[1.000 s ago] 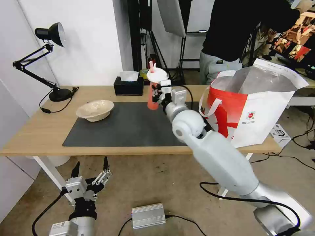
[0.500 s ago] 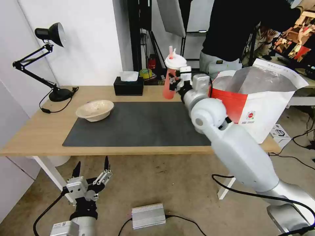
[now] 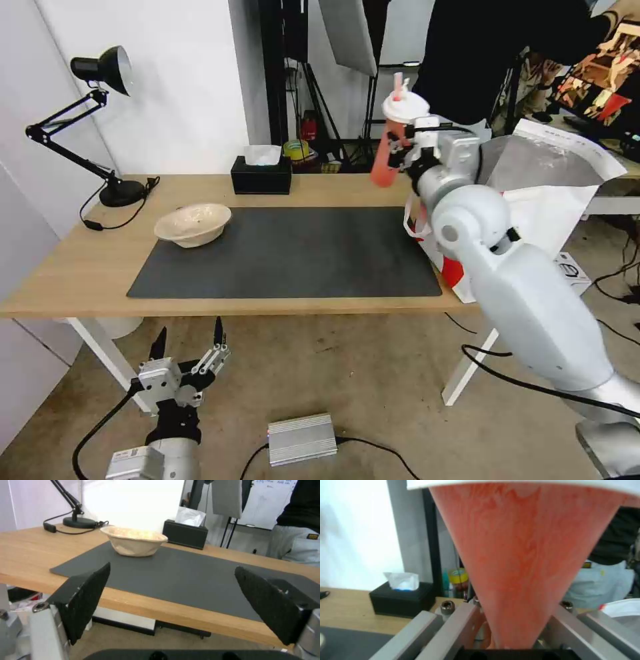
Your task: Pick up the trash from the table and place it into the takeout bag.
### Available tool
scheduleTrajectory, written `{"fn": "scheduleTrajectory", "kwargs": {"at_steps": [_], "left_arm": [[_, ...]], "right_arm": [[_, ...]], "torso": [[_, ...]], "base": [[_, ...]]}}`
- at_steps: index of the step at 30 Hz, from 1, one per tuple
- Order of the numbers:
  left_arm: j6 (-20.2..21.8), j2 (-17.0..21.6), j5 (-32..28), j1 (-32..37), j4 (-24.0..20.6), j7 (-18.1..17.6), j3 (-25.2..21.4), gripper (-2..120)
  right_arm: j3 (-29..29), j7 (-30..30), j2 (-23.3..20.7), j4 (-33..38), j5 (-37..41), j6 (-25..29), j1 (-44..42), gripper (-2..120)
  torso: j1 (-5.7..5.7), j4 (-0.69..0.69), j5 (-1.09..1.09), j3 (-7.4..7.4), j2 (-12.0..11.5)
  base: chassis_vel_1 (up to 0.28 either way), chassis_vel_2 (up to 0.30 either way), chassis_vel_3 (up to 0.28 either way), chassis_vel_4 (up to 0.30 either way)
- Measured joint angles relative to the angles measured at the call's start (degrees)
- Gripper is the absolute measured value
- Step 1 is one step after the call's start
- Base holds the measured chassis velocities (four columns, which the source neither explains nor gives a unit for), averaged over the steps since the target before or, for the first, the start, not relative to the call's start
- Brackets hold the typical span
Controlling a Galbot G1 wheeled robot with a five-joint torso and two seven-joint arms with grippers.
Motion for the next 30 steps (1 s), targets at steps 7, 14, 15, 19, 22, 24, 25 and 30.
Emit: {"fn": "scheduleTrajectory", "kwargs": {"at_steps": [7, 14, 15, 19, 22, 24, 25, 30], "left_arm": [[0.0, 0.0, 0.0, -0.2, 0.3, 0.0, 0.1, 100], [0.0, 0.0, -0.1, -0.6, 0.7, 0.0, 0.1, 100], [0.0, 0.0, -0.1, -0.6, 0.7, 0.0, 0.1, 100], [0.0, 0.0, -0.1, -0.7, 0.8, 0.0, 0.1, 100], [0.0, 0.0, -0.1, -0.8, 0.9, 0.0, 0.1, 100], [0.0, 0.0, -0.1, -0.8, 1.0, 0.0, 0.1, 100], [0.0, 0.0, -0.1, -0.8, 1.0, 0.0, 0.1, 100], [0.0, 0.0, 0.0, -1.0, 1.0, 0.0, 0.2, 100]], "right_arm": [[1.3, -0.5, -2.3, 0.1, 1.9, -0.1, 1.1, 4], [2.6, -0.7, -3.9, -0.9, 4.2, -0.2, 3.9, 4], [2.8, -0.7, -4.1, -1.2, 4.3, -0.2, 4.3, 4], [3.7, -0.8, -4.6, -1.9, 4.9, -0.2, 5.2, 4], [4.2, -0.8, -4.9, -2.3, 5.1, -0.2, 5.3, 4], [4.7, -1.1, -5.3, -2.8, 5.1, -0.2, 5.3, 4], [4.7, -1.1, -5.3, -2.8, 5.1, -0.2, 5.3, 4], [5.3, -1.9, -6.3, -3.6, 5.0, -0.2, 4.9, 4]], "torso": [[0.0, 0.0, 0.0, 0.0, 0.0], [0.0, 0.0, 0.0, 0.0, 0.0], [0.0, 0.0, -0.01, 0.0, 0.0], [0.0, 0.0, -0.01, 0.0, 0.0], [0.0, 0.0, -0.01, 0.0, 0.0], [0.0, 0.0, 0.0, 0.0, 0.0], [0.0, 0.0, 0.0, 0.0, 0.0], [0.0, 0.0, 0.0, 0.0, 0.0]], "base": [[0.0, 0.0, 0.0, 0.0], [0.0, 0.0, 0.0, 0.0], [0.0, 0.0, 0.0, 0.0], [0.0, 0.0, 0.0, 0.0], [0.0, 0.0, 0.0, 0.0], [0.0, 0.0, 0.0, 0.0], [0.0, 0.0, 0.0, 0.0], [0.0, 0.0, 0.0, 0.0]]}}
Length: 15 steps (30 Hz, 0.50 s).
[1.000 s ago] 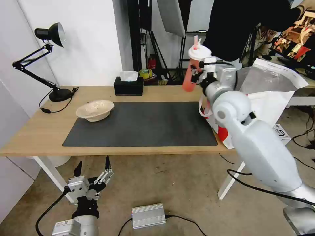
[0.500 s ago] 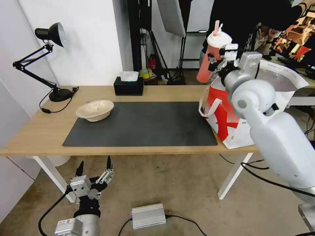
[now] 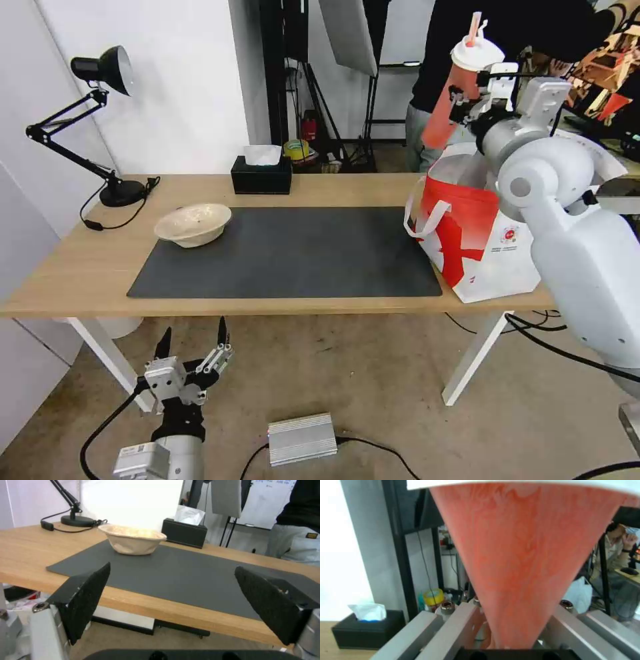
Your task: Pick up the trash from the table and place it into the takeout bag.
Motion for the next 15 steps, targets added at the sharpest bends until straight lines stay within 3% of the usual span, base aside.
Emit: {"fn": "scheduleTrajectory", "kwargs": {"at_steps": [13, 15], "left_arm": [[0.0, 0.0, 0.0, -0.5, 0.4, 0.0, 0.3, 100], [0.0, 0.0, 0.0, -0.5, 0.5, 0.0, 0.3, 100]], "right_arm": [[1.8, -0.7, -1.5, -2.5, -2.0, 0.1, -2.3, 4], [2.3, -1.7, -1.8, -3.4, -5.0, 0.4, -3.0, 4]], "torso": [[0.0, 0.0, 0.0, 0.0, 0.0], [0.0, 0.0, -0.01, 0.0, 0.0]], "base": [[0.0, 0.0, 0.0, 0.0], [0.0, 0.0, 0.0, 0.0]]}}
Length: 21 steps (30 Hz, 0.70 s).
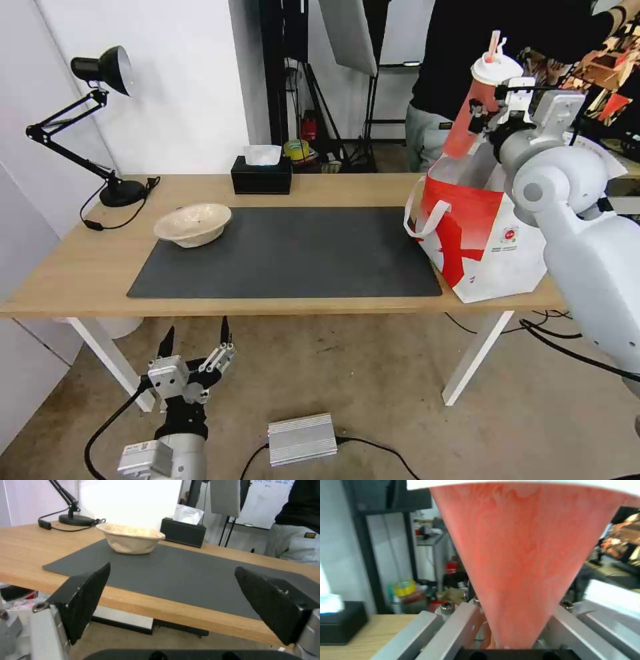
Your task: Pick up the trash from the table and place it into the takeout bag.
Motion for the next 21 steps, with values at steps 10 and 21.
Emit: {"fn": "scheduleTrajectory", "kwargs": {"at_steps": [10, 21], "left_arm": [[0.0, 0.0, 0.0, 0.2, -0.1, 0.0, 0.2, 100], [-0.1, 0.0, 0.1, 0.3, -0.6, 0.1, 0.1, 100]], "right_arm": [[0.6, -3.3, -1.2, -1.7, -7.4, 0.5, -2.1, 3], [-0.8, -8.3, -5.4, -3.7, -8.9, -5.3, 0.1, 3]], "torso": [[0.0, 0.0, 0.01, 0.0, 0.0], [0.0, 0.0, 0.01, 0.0, 0.0]], "base": [[0.0, 0.0, 0.0, 0.0], [0.0, 0.0, 0.0, 0.0]]}}
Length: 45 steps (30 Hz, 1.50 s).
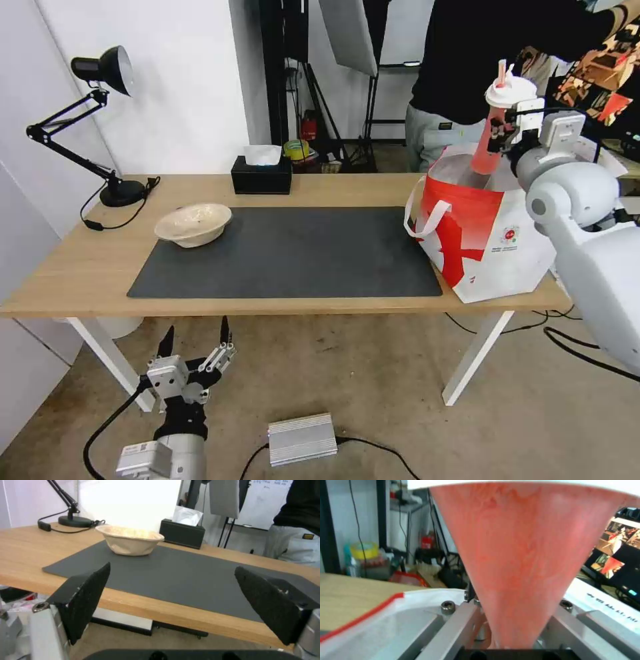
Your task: Pick up the trash from the table and place it into the takeout bag.
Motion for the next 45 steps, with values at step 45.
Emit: {"fn": "scheduleTrajectory", "kwargs": {"at_steps": [45], "left_arm": [[-0.2, 0.1, -0.3, 0.6, -1.1, 0.3, 0.0, 100]], "right_arm": [[-23.0, -18.6, -10.8, -12.2, -6.2, -5.1, 16.5, 3]], "torso": [[0.0, 0.0, -0.01, 0.0, 0.0]], "base": [[0.0, 0.0, 0.0, 0.0]]}}
